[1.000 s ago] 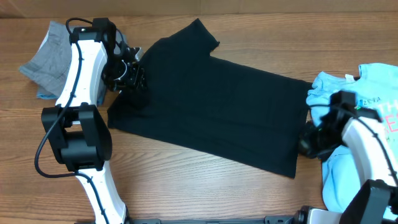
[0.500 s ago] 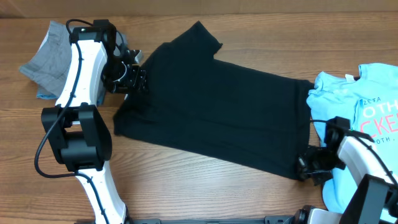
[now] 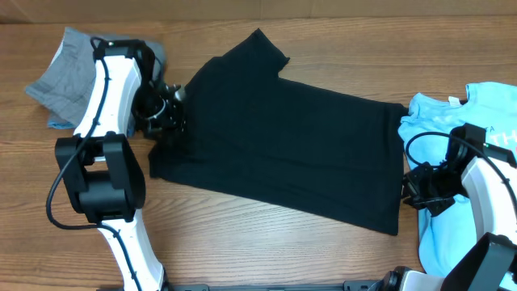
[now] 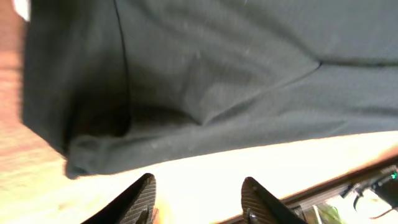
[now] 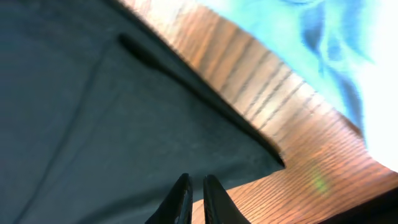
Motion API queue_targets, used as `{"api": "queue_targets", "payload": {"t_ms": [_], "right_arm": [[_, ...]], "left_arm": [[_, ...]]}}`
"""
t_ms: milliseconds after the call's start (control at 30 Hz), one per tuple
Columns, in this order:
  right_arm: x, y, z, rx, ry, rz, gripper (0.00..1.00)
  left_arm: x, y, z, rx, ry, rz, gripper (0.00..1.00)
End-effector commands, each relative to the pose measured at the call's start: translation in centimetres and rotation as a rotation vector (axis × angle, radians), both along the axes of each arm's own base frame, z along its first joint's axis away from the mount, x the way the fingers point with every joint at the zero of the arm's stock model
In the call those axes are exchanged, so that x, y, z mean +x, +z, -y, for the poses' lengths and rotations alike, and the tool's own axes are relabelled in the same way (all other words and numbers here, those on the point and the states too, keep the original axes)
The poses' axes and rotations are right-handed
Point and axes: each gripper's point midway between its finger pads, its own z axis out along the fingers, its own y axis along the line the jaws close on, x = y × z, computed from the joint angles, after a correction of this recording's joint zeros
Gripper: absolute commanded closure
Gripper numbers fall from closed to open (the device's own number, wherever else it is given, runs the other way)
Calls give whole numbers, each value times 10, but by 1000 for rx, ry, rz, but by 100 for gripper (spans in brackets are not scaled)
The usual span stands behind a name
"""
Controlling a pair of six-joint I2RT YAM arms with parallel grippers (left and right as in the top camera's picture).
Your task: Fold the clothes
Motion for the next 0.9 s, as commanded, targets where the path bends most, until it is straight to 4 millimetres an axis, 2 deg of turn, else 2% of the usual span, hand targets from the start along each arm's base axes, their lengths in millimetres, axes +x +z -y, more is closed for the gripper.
{"api": "queue_targets", "payload": {"t_ms": [0,133,200,333,467,667,733,867], "right_arm": [[12,10,-6,49,39,64,88],[13,10,-7,55,39,67,87],[13,10,-7,55,39,69,86],[16,10,-6,49,39,81,86],[18,10,-5,46,40,89,86],[17,10,-4,38,45,86,86],[17,9,-3,31,45,83,86],[17,9,-2,28,71,88,84]], "left_arm": [[-21,-14,3,-15,29,-80,64],[-35,-42,5,-3,23,-112,77],[-36,-59,4,10,46,-100,80],[-26,-94,-26,185,129,-36,83],[-37,-114,-46,304,184,-47,86],[-87,-126,-76,462,346,-209,96],[-104,-126,-85,467,380,-267,96],[-121,-123,-104,433,477,-342,96]]}}
